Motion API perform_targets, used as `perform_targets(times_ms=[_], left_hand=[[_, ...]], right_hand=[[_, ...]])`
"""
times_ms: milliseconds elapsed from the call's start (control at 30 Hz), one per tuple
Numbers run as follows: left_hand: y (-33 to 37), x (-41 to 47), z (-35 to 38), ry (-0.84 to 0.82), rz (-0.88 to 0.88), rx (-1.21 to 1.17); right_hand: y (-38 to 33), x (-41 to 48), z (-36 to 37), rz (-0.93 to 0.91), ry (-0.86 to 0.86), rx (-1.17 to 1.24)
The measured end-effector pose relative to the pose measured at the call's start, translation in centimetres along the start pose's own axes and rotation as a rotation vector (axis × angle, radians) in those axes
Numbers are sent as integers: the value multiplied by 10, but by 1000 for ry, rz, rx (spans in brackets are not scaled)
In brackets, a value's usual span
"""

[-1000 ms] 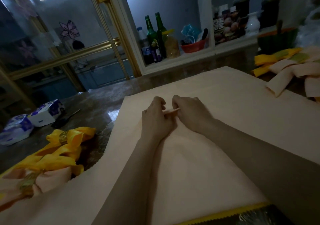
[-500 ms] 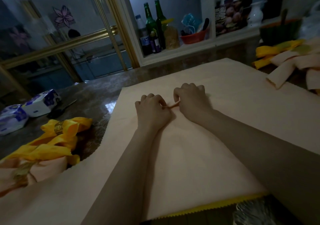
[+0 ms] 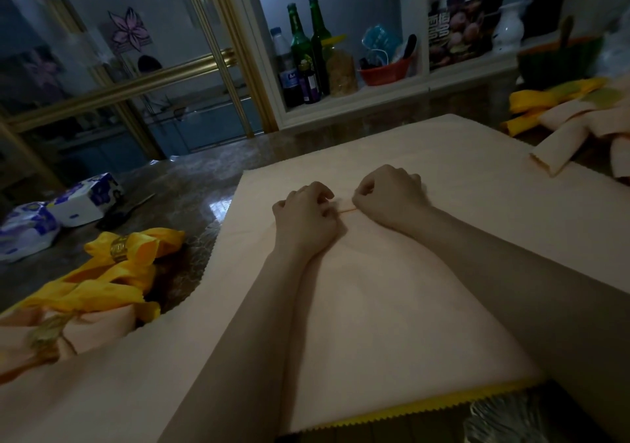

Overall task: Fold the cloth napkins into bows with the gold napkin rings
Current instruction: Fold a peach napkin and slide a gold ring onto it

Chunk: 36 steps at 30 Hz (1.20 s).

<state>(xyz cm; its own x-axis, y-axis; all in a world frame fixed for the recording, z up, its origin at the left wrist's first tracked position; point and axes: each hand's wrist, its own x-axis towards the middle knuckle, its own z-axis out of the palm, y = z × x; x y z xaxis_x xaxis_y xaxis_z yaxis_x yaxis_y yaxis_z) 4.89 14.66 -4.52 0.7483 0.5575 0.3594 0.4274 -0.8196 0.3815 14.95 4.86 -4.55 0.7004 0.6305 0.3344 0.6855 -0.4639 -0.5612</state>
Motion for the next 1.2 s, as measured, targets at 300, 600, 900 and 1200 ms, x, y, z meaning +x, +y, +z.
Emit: perform_targets(times_ms=[300,600,900,1200], left_hand=[[-3,2,0,18,-12,43],[1,0,-1,126,-62,-20],[6,5,-2,8,-101,139],[17,23,-35,-356,-115,214]], right_hand=[[2,2,3,-125,-10,-23],[-6,-3,1,-204,-13,-155],[-7,-2,-6,-65,-91,15],[-8,2,-20,-6,-264,59]])
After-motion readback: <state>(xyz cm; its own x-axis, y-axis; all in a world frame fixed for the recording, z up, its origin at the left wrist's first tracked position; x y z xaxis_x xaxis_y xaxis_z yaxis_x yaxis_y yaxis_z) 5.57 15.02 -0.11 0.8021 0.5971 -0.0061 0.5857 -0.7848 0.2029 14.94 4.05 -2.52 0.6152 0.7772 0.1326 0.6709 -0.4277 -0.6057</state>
